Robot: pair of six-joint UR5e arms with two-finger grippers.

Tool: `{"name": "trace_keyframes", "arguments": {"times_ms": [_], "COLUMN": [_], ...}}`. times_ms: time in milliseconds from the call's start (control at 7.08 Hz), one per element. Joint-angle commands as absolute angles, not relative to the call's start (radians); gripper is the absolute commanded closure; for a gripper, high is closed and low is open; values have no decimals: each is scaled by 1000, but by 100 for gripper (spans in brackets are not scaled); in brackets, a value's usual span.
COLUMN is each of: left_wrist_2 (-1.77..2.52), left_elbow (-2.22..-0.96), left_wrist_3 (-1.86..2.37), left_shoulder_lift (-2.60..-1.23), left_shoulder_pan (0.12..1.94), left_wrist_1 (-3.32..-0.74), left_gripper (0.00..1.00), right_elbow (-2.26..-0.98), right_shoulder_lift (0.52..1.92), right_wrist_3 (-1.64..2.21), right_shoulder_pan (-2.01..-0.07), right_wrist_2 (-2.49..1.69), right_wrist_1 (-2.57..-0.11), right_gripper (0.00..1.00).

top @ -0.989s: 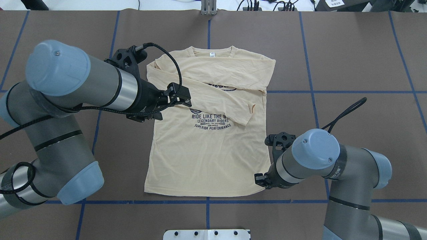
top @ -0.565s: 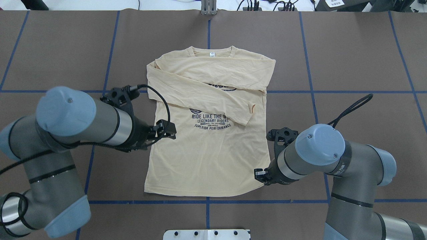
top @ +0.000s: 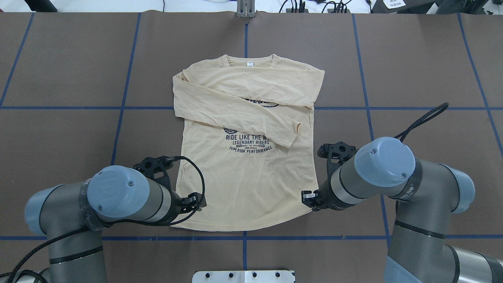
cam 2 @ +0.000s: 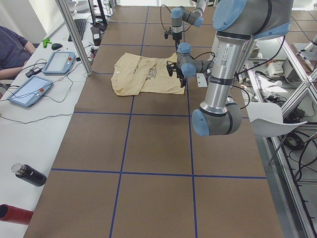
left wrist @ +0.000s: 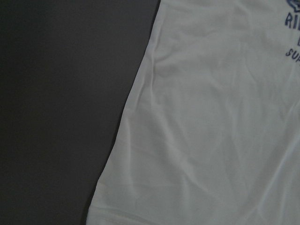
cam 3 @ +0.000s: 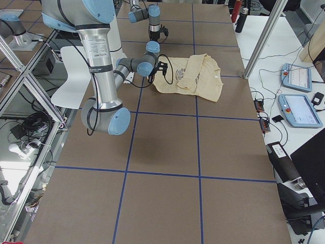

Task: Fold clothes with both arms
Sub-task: 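Grasp both hem corners nearest the robot with the left and right grippers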

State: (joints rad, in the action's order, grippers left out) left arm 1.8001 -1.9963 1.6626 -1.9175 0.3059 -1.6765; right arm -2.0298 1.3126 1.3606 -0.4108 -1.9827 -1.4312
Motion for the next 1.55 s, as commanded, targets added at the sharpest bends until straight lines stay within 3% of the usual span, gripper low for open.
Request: {"name": "trace_keyframes", "arguments": {"times_ms": [0,565,848,1413], "left_wrist_2": [1795,1787,1787,1787], "left_elbow": [-1959,-1937,-1936,-1933], "left_wrist_3": [1664,1660,1661,1661], "left_shoulder_lift": [-1914,-1901,-1898,-1890], "left_shoulder_pan": [293,291,291,281], "left_wrist_1": [-1667,-1667,-1667,-1666], "left_gripper": [7,19,33,39], "right_elbow": [-2034,-2034,-2036,-2034], "right_shoulder_lift": [1312,1312,1312,1312], "right_wrist_3": [1361,1361,1361,1361], "right_shoulder_pan": [-425,-437,-437,-437], "right_wrist_2": [-1991,-2002,-2002,-2002], "right_wrist_1": [-1431,-1431,-1431,-1431], "right_gripper": [100,100,100,100]}}
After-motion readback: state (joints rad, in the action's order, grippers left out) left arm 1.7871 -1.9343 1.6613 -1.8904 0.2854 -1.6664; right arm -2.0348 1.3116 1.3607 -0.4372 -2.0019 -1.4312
